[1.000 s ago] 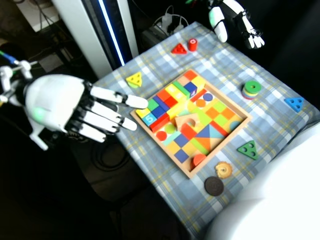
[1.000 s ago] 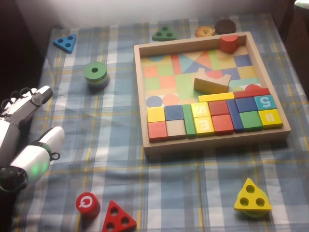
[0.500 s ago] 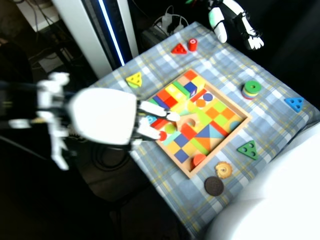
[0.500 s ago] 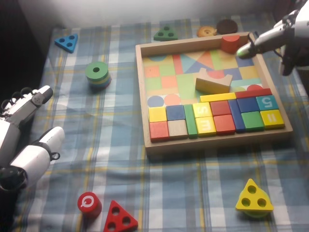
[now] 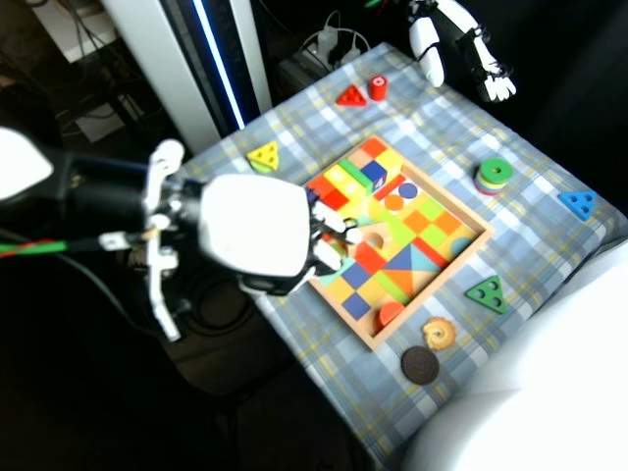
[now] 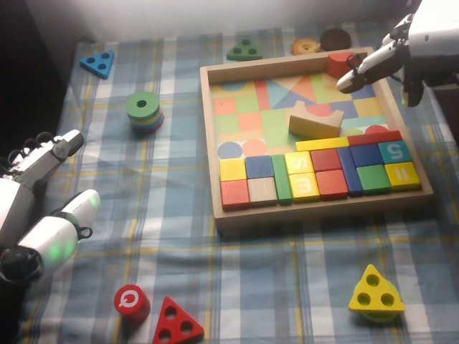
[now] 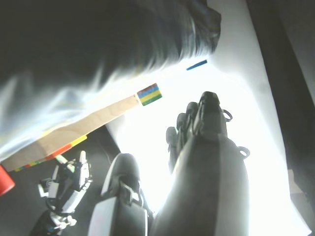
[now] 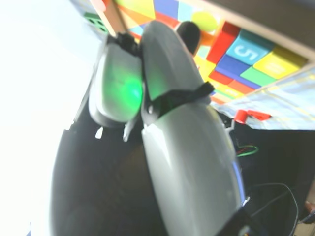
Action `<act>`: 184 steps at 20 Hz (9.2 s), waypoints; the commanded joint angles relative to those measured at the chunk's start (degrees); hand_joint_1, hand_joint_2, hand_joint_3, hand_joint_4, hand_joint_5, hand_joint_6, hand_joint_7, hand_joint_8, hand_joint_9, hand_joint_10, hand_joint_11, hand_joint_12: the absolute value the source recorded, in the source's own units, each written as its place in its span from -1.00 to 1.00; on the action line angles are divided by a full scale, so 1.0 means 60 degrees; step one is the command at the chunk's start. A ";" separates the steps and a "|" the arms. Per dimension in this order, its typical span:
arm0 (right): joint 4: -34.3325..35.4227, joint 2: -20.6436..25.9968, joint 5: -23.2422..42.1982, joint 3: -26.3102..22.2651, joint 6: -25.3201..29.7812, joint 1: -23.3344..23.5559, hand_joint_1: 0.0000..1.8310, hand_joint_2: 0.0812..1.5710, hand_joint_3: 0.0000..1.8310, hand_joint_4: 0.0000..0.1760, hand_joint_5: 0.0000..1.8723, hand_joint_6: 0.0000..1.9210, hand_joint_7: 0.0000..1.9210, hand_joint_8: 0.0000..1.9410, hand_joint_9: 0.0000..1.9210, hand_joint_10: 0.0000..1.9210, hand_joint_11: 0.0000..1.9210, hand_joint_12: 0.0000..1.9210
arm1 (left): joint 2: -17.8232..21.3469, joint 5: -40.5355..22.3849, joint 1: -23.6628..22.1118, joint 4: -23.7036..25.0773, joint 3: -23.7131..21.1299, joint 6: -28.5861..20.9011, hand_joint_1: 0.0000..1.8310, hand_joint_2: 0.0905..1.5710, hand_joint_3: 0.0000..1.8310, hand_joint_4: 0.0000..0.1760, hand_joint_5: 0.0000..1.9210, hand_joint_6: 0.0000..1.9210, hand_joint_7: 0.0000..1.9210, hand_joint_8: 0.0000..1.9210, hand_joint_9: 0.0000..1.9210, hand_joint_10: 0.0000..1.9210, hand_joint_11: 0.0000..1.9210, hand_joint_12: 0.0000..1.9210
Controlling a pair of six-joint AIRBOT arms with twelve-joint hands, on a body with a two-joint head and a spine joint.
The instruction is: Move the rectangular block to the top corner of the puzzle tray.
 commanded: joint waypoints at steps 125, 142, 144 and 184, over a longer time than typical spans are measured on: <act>-0.3424 -0.0824 -0.1861 0.1473 0.1054 -0.0235 0.88 0.42 -1.00 -1.00 -0.56 -1.00 0.40 1.00 0.60 1.00 0.64 1.00 | 0.0130 -0.0437 -0.0145 0.0691 0.0088 -0.0157 -0.20 0.75 -1.00 -0.82 -0.68 -1.00 -0.74 -1.00 -0.85 -1.00 -1.00 -0.76; -0.3518 -0.0993 -0.2222 0.1969 0.1053 -0.0312 0.88 0.44 -1.00 -1.00 -0.61 -1.00 0.36 1.00 0.59 1.00 0.66 1.00 | 0.0127 -0.0406 -0.0151 0.0712 0.0082 -0.0197 -0.23 0.76 -1.00 -0.76 -0.67 -1.00 -0.74 -1.00 -0.84 -1.00 -1.00 -0.61; -0.3470 -0.1113 -0.2300 0.2090 0.1053 -0.0307 0.83 0.46 -0.99 -1.00 -0.62 -1.00 0.32 1.00 0.57 1.00 0.65 1.00 | 0.0126 -0.0415 -0.0150 0.0712 0.0082 -0.0213 -0.22 0.76 -1.00 -0.81 -0.67 -1.00 -0.74 -1.00 -0.83 -1.00 -1.00 -0.62; 1.1805 0.2247 0.0623 -0.2222 -1.0359 -0.1990 0.86 0.50 -1.00 -1.00 -0.60 -0.99 0.32 1.00 0.52 1.00 0.54 1.00 | 0.0154 -0.1158 0.0235 0.0298 -0.0033 -0.0425 -0.18 0.75 -1.00 -0.84 -0.68 -1.00 -0.71 -1.00 -0.83 -1.00 -1.00 -0.82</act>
